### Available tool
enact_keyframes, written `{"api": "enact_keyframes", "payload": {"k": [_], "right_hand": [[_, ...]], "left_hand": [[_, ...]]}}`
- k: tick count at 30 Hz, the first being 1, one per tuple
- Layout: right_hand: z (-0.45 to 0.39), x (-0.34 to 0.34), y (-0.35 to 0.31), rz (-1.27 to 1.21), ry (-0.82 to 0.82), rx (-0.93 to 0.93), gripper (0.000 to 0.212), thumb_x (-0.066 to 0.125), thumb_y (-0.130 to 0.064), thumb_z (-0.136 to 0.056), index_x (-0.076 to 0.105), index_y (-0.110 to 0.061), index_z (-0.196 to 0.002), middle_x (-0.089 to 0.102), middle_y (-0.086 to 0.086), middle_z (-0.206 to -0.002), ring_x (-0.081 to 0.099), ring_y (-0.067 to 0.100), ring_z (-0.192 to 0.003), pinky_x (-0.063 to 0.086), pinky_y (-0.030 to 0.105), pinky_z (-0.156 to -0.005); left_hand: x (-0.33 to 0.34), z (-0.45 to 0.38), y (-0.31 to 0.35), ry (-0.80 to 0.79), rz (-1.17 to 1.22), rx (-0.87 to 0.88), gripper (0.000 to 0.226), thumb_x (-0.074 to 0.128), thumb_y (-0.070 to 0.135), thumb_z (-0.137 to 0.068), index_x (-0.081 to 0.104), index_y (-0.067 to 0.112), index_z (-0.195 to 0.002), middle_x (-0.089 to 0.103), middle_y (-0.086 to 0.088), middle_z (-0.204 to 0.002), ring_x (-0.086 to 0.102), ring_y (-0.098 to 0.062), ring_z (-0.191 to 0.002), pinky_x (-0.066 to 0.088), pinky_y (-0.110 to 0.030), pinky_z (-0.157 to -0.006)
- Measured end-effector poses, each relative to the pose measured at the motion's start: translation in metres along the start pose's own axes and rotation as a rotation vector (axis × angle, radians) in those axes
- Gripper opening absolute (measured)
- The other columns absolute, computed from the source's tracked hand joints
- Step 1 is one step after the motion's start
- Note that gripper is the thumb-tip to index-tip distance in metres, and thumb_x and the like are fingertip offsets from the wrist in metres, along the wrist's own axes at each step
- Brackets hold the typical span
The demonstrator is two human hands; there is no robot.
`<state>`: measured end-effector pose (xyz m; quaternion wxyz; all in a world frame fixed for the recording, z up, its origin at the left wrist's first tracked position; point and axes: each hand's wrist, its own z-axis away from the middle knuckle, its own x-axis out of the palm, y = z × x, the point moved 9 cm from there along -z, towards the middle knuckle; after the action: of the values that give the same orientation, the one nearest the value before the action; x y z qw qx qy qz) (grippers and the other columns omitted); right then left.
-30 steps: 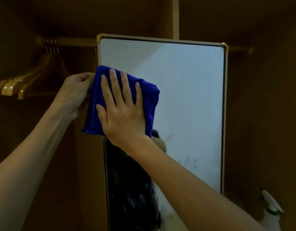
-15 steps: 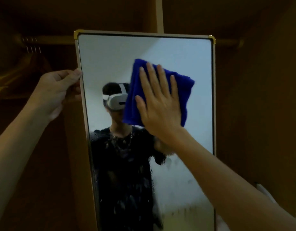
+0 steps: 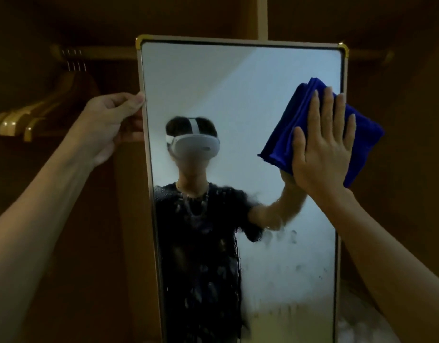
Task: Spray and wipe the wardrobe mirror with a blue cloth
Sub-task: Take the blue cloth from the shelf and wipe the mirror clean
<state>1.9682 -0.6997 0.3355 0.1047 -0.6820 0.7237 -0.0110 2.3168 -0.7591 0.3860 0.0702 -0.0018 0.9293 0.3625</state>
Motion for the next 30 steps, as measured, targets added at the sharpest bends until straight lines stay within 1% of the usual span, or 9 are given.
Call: {"api": "enact_keyframes", "payload": {"k": [3,9,12,15,18,21,26,28,30], "right_hand": [[0.007,-0.001,-0.024,-0.03,-0.014,0.084,0.062,0.009,-0.046,-0.103,0.003,-0.018,-0.158,0.004,0.006,-0.167,0.001,0.026,-0.154,0.009,0.053,-0.123],[0.03,-0.005,-0.154,-0.126,-0.081,-0.169,0.065,0.02,-0.046,-0.103,0.006,-0.015,-0.158,0.003,0.009,-0.166,-0.001,0.028,-0.154,0.007,0.054,-0.122],[0.046,-0.006,-0.218,-0.187,-0.112,-0.275,0.065,0.023,-0.046,-0.103,0.006,-0.016,-0.158,-0.001,0.008,-0.166,-0.007,0.027,-0.153,0.003,0.054,-0.122],[0.059,-0.004,-0.244,-0.203,-0.151,-0.273,0.065,0.021,-0.045,-0.103,0.003,-0.016,-0.158,-0.004,0.008,-0.166,-0.011,0.027,-0.153,-0.001,0.054,-0.122],[0.057,-0.003,-0.237,-0.16,-0.146,-0.338,0.064,0.021,-0.047,-0.104,0.006,-0.016,-0.158,0.0,0.006,-0.167,-0.007,0.025,-0.153,0.001,0.053,-0.122],[0.054,0.003,-0.212,-0.126,-0.148,-0.421,0.063,0.024,-0.047,-0.104,0.009,-0.017,-0.158,0.005,0.005,-0.167,-0.002,0.024,-0.154,0.003,0.051,-0.122],[0.045,0.006,-0.127,-0.092,-0.113,-0.334,0.063,0.026,-0.044,-0.103,0.01,-0.016,-0.158,0.007,0.005,-0.166,0.001,0.024,-0.154,0.005,0.05,-0.124],[0.038,0.009,-0.078,-0.04,-0.13,-0.278,0.064,0.022,-0.045,-0.103,0.006,-0.016,-0.158,0.003,0.005,-0.167,-0.001,0.023,-0.154,0.004,0.05,-0.124],[0.032,0.008,-0.029,-0.012,-0.125,-0.165,0.064,0.015,-0.046,-0.103,0.002,-0.016,-0.158,0.001,0.005,-0.167,-0.002,0.022,-0.154,0.005,0.051,-0.124]], "left_hand": [[0.003,0.0,0.001,-0.019,0.034,-0.014,0.019,0.052,0.033,-0.097,0.066,0.02,-0.095,0.069,0.008,-0.082,0.066,-0.002,-0.07,0.057,-0.017,-0.061],[0.002,0.004,0.002,-0.014,0.0,-0.03,0.021,0.051,0.035,-0.098,0.065,0.019,-0.099,0.065,0.005,-0.091,0.062,-0.007,-0.08,0.056,-0.019,-0.063],[0.002,0.006,0.004,0.014,-0.033,-0.016,0.022,0.051,0.039,-0.097,0.065,0.023,-0.095,0.064,0.005,-0.09,0.061,-0.011,-0.084,0.054,-0.026,-0.072],[-0.001,0.008,0.004,0.066,-0.075,-0.006,0.021,0.048,0.04,-0.098,0.066,0.029,-0.096,0.067,0.004,-0.098,0.062,-0.016,-0.094,0.05,-0.037,-0.085],[-0.001,0.009,0.005,0.063,-0.132,0.004,0.021,0.046,0.04,-0.1,0.065,0.033,-0.096,0.066,0.005,-0.099,0.062,-0.017,-0.097,0.049,-0.039,-0.088],[0.003,0.007,0.008,0.043,-0.152,0.007,0.02,0.048,0.041,-0.099,0.064,0.029,-0.096,0.065,0.006,-0.095,0.062,-0.011,-0.093,0.048,-0.033,-0.082],[0.001,-0.001,0.001,0.054,-0.097,-0.024,0.019,0.052,0.036,-0.098,0.065,0.024,-0.093,0.065,0.008,-0.086,0.063,-0.004,-0.079,0.051,-0.029,-0.077],[0.001,-0.003,-0.002,0.036,-0.121,-0.011,0.019,0.053,0.037,-0.098,0.065,0.024,-0.092,0.064,0.007,-0.086,0.062,-0.006,-0.079,0.054,-0.033,-0.081],[-0.002,-0.006,-0.004,0.026,-0.162,0.013,0.02,0.054,0.04,-0.098,0.065,0.024,-0.093,0.064,0.005,-0.087,0.062,-0.012,-0.082,0.052,-0.047,-0.093]]}}
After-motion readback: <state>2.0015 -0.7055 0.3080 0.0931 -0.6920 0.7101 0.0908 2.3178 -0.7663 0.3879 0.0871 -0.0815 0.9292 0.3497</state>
